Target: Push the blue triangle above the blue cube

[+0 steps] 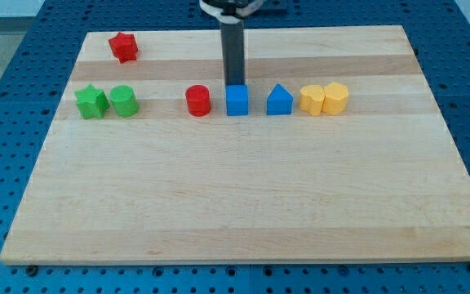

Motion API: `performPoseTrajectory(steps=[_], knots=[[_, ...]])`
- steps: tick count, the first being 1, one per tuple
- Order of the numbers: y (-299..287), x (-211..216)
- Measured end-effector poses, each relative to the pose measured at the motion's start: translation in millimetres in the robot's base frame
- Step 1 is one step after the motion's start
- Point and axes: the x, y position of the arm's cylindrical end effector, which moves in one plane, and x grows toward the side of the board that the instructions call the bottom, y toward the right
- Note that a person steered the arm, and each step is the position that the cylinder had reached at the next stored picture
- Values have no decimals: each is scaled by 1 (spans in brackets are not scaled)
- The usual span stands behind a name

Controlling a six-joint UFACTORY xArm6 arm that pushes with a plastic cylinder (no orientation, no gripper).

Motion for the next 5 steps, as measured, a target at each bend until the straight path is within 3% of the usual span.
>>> performPoseTrajectory(steps=[2, 4, 5], knots=[[18, 56], [62, 47], [67, 22]])
